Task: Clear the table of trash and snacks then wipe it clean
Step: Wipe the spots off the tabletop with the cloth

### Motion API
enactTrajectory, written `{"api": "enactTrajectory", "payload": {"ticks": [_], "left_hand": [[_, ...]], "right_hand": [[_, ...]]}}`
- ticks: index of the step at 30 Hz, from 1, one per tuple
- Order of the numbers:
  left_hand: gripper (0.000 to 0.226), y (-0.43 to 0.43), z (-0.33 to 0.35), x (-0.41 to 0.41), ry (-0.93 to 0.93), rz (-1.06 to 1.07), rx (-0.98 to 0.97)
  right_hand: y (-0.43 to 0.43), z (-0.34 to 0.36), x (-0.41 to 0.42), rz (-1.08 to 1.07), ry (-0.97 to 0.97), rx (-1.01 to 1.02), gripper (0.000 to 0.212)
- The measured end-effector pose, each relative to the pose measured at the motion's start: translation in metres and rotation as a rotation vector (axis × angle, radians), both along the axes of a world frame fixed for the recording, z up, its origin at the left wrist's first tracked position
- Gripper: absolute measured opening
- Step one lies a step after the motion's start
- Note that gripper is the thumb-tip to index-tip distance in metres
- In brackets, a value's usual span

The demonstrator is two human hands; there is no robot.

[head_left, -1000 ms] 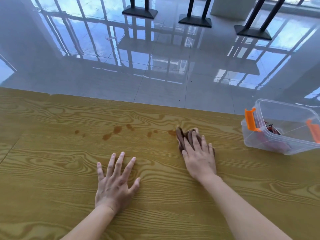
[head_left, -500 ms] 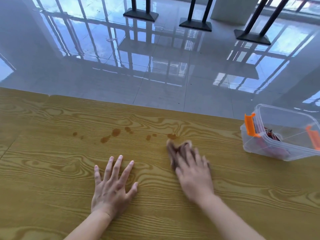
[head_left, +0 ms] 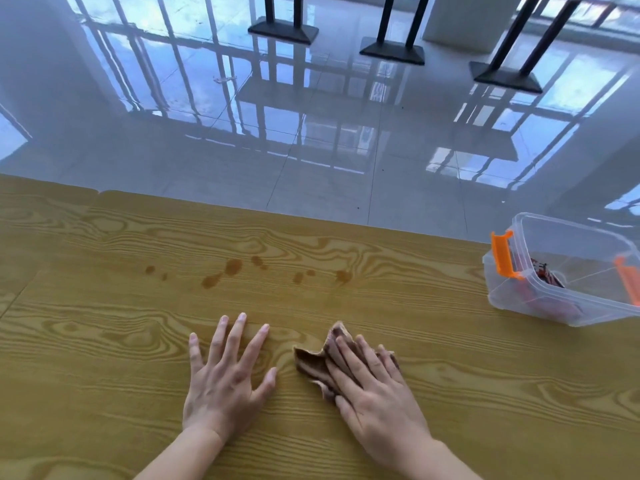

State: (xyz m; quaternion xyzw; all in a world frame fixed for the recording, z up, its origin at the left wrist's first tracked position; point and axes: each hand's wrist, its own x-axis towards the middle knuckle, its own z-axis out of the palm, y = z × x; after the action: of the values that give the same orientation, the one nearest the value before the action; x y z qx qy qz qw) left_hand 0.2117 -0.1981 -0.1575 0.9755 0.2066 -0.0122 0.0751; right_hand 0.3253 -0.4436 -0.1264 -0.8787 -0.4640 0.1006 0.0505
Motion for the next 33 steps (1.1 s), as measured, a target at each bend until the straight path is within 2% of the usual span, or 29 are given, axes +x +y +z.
{"api": "enactTrajectory", "payload": {"ticks": [2, 6, 8, 10, 13, 15, 17, 21, 22, 24, 27, 29, 31, 33], "left_hand": [[0.072, 0.0, 0.0, 0.0, 0.003, -0.008, -0.007], [0.072, 0.0, -0.001, 0.002, -0.002, -0.005, -0.001], [0.072, 0.0, -0.002, 0.001, -0.018, 0.0, 0.001], [0.072, 0.001, -0.001, -0.001, 0.002, -0.008, -0.003], [0.073, 0.0, -0.001, 0.0, -0.014, -0.007, 0.005], [0.073, 0.0, -0.001, 0.001, -0.011, -0.016, -0.005], [0.073, 0.002, -0.002, 0.002, -0.02, -0.009, -0.008], [0.073, 0.0, -0.002, 0.002, -0.027, -0.009, 0.007], [0.072, 0.0, -0.002, 0.002, -0.027, -0.007, 0.006], [0.072, 0.0, -0.002, 0.0, -0.011, -0.01, -0.001], [0.072, -0.002, -0.001, 0.0, -0.018, -0.006, -0.007], [0.073, -0.001, 0.0, 0.0, -0.02, -0.012, -0.01], [0.073, 0.0, -0.001, 0.0, -0.015, -0.013, -0.013], [0.073, -0.001, 0.0, 0.001, -0.01, -0.01, -0.011]], "right_hand": [[-0.017, -0.003, 0.019, -0.049, -0.028, -0.048, 0.063], [0.029, -0.007, 0.111, -0.491, 0.024, -0.04, 0.059], [0.057, -0.007, 0.135, -0.614, 0.064, -0.074, 0.059], [0.062, -0.006, 0.114, -0.489, 0.088, -0.088, 0.059], [0.022, 0.001, 0.038, -0.135, 0.049, -0.032, 0.062], [-0.003, 0.002, 0.024, -0.04, 0.002, -0.037, 0.063], [0.006, -0.001, 0.057, -0.129, -0.005, -0.07, 0.062], [0.089, -0.005, 0.144, -0.541, 0.112, -0.058, 0.06], [0.1, -0.006, 0.15, -0.551, 0.113, -0.075, 0.059], [0.098, -0.006, 0.128, -0.437, 0.1, -0.089, 0.058], [0.049, -0.002, 0.046, -0.211, 0.047, -0.017, 0.06], [0.02, 0.0, 0.018, -0.141, 0.02, -0.013, 0.062], [0.019, -0.003, 0.043, -0.164, 0.009, -0.067, 0.061], [0.052, -0.006, 0.088, -0.325, 0.026, -0.072, 0.061]]}}
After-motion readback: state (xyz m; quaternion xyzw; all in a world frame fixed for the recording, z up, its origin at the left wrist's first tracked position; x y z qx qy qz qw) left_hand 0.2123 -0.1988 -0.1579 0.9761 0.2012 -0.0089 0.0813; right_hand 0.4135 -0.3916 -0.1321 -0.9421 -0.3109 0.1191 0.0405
